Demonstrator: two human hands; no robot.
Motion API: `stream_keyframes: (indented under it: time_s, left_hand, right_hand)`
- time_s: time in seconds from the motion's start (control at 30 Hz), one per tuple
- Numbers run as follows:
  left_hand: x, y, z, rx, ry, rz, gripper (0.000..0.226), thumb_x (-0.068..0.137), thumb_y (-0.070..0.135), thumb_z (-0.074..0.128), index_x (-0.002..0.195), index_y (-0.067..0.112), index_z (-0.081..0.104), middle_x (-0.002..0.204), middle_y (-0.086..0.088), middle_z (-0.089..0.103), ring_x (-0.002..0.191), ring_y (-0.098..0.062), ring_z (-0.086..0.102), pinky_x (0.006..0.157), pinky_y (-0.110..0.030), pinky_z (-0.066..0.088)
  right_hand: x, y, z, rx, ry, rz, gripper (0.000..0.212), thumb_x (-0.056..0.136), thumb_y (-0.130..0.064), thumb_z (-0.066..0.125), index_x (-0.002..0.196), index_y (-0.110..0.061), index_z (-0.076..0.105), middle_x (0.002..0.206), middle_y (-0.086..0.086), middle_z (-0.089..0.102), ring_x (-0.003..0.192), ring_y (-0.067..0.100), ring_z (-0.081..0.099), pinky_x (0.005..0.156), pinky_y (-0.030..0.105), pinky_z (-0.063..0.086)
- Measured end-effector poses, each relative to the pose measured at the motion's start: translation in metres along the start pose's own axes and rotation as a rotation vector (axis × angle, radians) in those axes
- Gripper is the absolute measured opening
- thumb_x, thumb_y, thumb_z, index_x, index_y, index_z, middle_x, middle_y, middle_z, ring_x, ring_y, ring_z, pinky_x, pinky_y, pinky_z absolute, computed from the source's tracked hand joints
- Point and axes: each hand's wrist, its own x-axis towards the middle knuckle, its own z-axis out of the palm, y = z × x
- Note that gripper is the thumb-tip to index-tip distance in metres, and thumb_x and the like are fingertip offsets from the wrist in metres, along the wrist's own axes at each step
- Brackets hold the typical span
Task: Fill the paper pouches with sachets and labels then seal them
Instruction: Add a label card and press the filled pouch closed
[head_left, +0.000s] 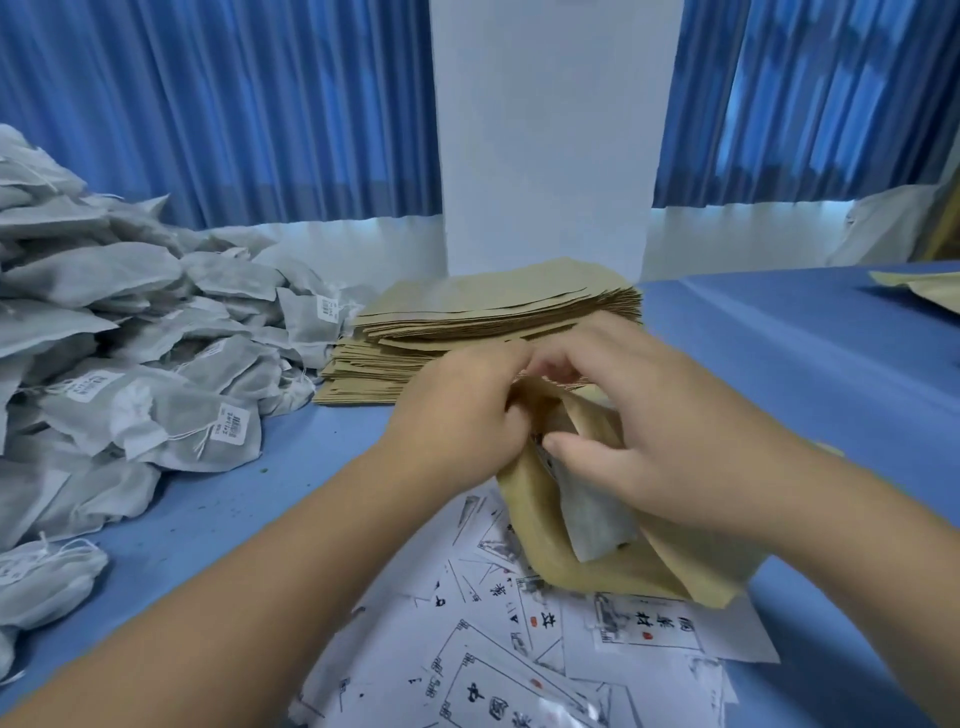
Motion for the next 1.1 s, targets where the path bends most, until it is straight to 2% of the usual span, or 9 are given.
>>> stream_keyframes:
  time_s: [0.17, 0.3, 0.4, 0.5, 0.6, 0.7, 0.87, 1.0, 1.1]
  left_hand:
    - [0.003, 0.018, 0.023, 0.156, -0.096, 0.018, 0.044, 0.085, 0.020, 0.050, 0.125, 0.037, 0.055, 0.108, 0.005, 0.052, 0.104, -0.021, 0.052, 0.074, -0.033, 0.046]
    - [-0.005, 0.039, 0.043, 0.223, -0.281, 0.243, 0.056, 0.077, 0.017, 0.054, 0.131, 0.032, 0.048, 0.114, 0.002, 0.044, 0.098, -0.024, 0.048, 0.069, -0.032, 0.035]
    - [-0.004, 0.062, 0.055, 0.220, -0.256, 0.204, 0.064, 0.072, 0.040, 0.065, 0.129, 0.033, 0.038, 0.124, 0.005, 0.042, 0.108, -0.019, 0.047, 0.078, -0.035, 0.033]
    - [-0.002, 0.081, 0.067, 0.193, -0.143, 0.084, 0.068, 0.067, 0.052, 0.067, 0.127, 0.037, 0.038, 0.122, 0.009, 0.042, 0.112, -0.015, 0.047, 0.084, -0.036, 0.032]
    - [0.003, 0.090, 0.077, 0.283, -0.099, 0.083, 0.062, 0.070, 0.052, 0.069, 0.121, 0.033, 0.040, 0.120, 0.008, 0.042, 0.108, -0.016, 0.047, 0.078, -0.036, 0.027]
    - [0.008, 0.090, 0.081, 0.434, -0.055, 0.113, 0.052, 0.067, 0.048, 0.073, 0.107, 0.027, 0.047, 0.109, 0.003, 0.047, 0.095, -0.021, 0.051, 0.072, -0.036, 0.024]
    - [0.012, 0.086, 0.088, 0.584, 0.072, 0.203, 0.026, 0.054, 0.020, 0.076, 0.071, 0.020, 0.056, 0.066, 0.001, 0.054, 0.054, -0.022, 0.053, 0.056, -0.029, 0.034]
    - [0.015, 0.080, 0.090, 0.496, -0.027, 0.183, 0.026, 0.056, 0.018, 0.077, 0.074, 0.018, 0.059, 0.067, -0.002, 0.056, 0.056, -0.025, 0.056, 0.052, -0.029, 0.029]
    - [0.018, 0.074, 0.084, 0.398, -0.136, 0.155, 0.023, 0.074, 0.026, 0.067, 0.094, 0.019, 0.058, 0.092, -0.004, 0.053, 0.081, -0.027, 0.055, 0.057, -0.032, 0.025]
  right_hand:
    - [-0.042, 0.014, -0.008, -0.138, -0.075, 0.302, 0.063, 0.075, -0.029, 0.055, 0.130, -0.045, 0.028, 0.124, -0.018, 0.038, 0.110, 0.010, 0.046, 0.090, 0.030, 0.043]
    - [-0.064, 0.029, -0.014, -0.008, -0.002, 0.300, 0.046, 0.069, -0.032, 0.043, 0.110, -0.041, 0.063, 0.110, -0.024, 0.059, 0.102, -0.004, 0.048, 0.086, 0.002, 0.032]
    - [-0.072, 0.039, -0.013, 0.095, 0.193, 0.326, 0.039, 0.066, -0.020, 0.048, 0.094, -0.034, 0.071, 0.094, -0.021, 0.069, 0.091, 0.001, 0.060, 0.079, 0.014, 0.044]
    - [-0.075, 0.043, -0.012, 0.146, 0.385, 0.365, 0.040, 0.066, -0.019, 0.049, 0.097, -0.039, 0.065, 0.091, -0.029, 0.065, 0.085, -0.005, 0.062, 0.072, 0.006, 0.044]
    - [-0.076, 0.048, -0.012, 0.080, 0.451, 0.362, 0.026, 0.066, -0.015, 0.051, 0.075, -0.024, 0.073, 0.076, -0.012, 0.069, 0.076, 0.001, 0.059, 0.065, 0.006, 0.040]
    - [-0.077, 0.051, -0.012, 0.084, 0.421, 0.355, 0.026, 0.066, -0.011, 0.051, 0.074, -0.022, 0.073, 0.076, -0.008, 0.070, 0.070, 0.010, 0.058, 0.064, 0.015, 0.042]
    - [-0.080, 0.057, -0.008, 0.048, 0.255, 0.322, 0.025, 0.074, 0.002, 0.061, 0.083, -0.017, 0.074, 0.080, -0.002, 0.072, 0.076, 0.018, 0.062, 0.072, 0.033, 0.046]
    - [-0.087, 0.055, -0.005, 0.010, 0.129, 0.303, 0.034, 0.077, -0.006, 0.060, 0.104, -0.026, 0.061, 0.099, -0.008, 0.061, 0.089, 0.010, 0.055, 0.079, 0.029, 0.045]
    - [-0.100, 0.056, -0.001, -0.069, -0.066, 0.336, 0.059, 0.076, -0.018, 0.058, 0.126, -0.040, 0.034, 0.123, -0.013, 0.043, 0.105, 0.015, 0.052, 0.085, 0.034, 0.046]
